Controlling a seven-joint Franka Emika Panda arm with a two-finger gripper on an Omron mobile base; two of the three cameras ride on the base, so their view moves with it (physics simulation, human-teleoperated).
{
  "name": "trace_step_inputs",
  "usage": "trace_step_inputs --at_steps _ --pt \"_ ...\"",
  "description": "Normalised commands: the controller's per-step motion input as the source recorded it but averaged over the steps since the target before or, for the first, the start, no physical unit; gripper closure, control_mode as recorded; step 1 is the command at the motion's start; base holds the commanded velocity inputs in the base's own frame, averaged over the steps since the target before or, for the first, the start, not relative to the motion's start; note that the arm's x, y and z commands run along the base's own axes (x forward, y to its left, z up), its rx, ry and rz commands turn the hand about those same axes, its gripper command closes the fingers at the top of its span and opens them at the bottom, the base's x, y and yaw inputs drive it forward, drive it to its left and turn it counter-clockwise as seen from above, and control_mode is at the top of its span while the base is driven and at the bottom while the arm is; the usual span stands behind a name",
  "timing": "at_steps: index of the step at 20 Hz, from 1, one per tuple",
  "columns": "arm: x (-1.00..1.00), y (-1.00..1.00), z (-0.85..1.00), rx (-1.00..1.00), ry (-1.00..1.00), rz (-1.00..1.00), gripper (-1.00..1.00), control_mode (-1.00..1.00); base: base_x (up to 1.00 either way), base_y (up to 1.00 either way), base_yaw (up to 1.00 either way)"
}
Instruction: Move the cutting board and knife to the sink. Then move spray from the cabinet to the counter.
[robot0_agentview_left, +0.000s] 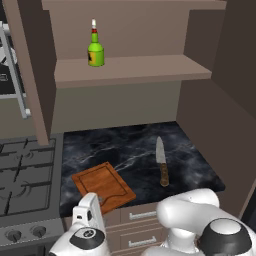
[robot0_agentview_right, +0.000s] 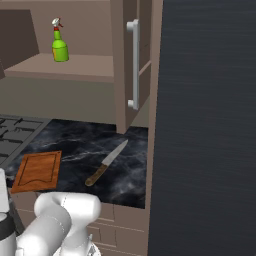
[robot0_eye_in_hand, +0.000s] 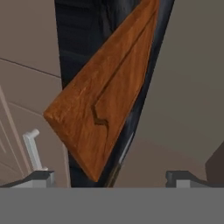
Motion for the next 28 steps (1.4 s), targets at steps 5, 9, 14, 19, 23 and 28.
trace_step_inputs --at_steps 5,9,14,19,23,28 --pt "0.20 0.13 -0.22 -0.05 0.02 0.01 -1.00 -1.00 0.00 0.00 0.00" --pt "0.09 0.18 -0.21 -0.06 0.01 0.01 -1.00 -1.00 0.00 0.00 0.00" --pt "0.04 0.20 -0.18 -0.06 0.00 0.00 -1.00 -1.00 0.00 0.00 0.00" --pt "0.10 0.12 -0.05 -0.04 0.00 0.00 -1.00 -1.00 0.00 0.00 0.00" --pt "0.14 0.02 0.00 -0.02 0.00 0.00 -1.00 -1.00 0.00 0.00 0.00" --pt "0.04 0.00 0.00 -0.01 0.00 0.00 -1.00 -1.00 0.00 0.00 0.00"
